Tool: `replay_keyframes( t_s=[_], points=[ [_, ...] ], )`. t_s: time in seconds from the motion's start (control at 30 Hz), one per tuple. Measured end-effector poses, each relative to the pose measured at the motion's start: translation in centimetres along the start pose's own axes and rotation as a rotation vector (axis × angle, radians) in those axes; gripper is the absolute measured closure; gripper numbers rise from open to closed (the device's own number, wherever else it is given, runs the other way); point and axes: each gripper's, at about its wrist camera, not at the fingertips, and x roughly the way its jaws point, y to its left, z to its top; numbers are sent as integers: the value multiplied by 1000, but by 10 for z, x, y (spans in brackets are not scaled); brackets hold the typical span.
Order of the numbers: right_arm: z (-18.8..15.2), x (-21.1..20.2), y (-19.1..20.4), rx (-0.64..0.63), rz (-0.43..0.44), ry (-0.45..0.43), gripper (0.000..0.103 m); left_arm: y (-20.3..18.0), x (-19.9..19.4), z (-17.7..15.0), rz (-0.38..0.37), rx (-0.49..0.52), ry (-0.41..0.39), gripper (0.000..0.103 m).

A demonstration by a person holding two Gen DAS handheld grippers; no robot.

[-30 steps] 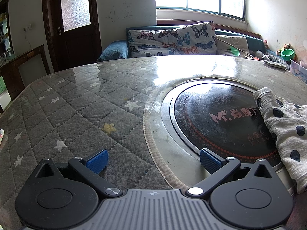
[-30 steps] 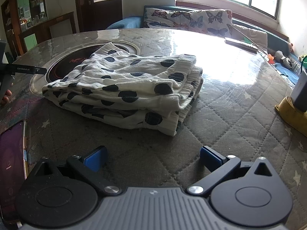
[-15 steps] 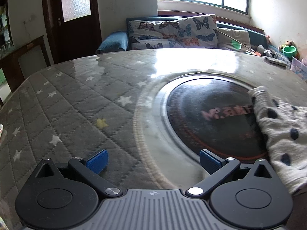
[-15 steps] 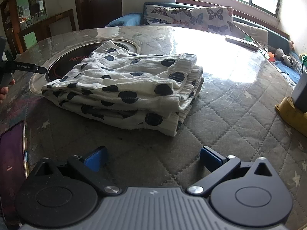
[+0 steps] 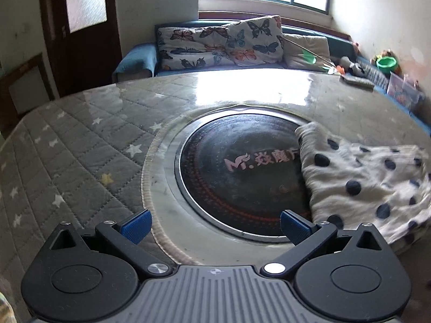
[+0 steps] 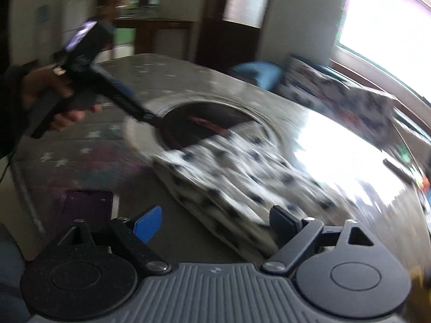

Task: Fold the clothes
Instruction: 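Move both open tools toward the folded polka-dot trousers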

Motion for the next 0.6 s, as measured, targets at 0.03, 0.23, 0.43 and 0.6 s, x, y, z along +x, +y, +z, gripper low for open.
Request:
replay_keyframes(
  t_s=[0.03,0.23,0.43,0.6],
  points=[
    [6,5,4,-23,19,-2,18,0,-1,1,4,-4,0,0],
    [31,46,21,-87,97,29,37,-3,-4,4,7,-5,6,0],
    [42,72,36,-173,121,52,42,-5,-4,6,-32,-18,11,0],
    [45,91,46,-219,132,88,48,-9,-5,8,-81,-31,8,0]
  ],
)
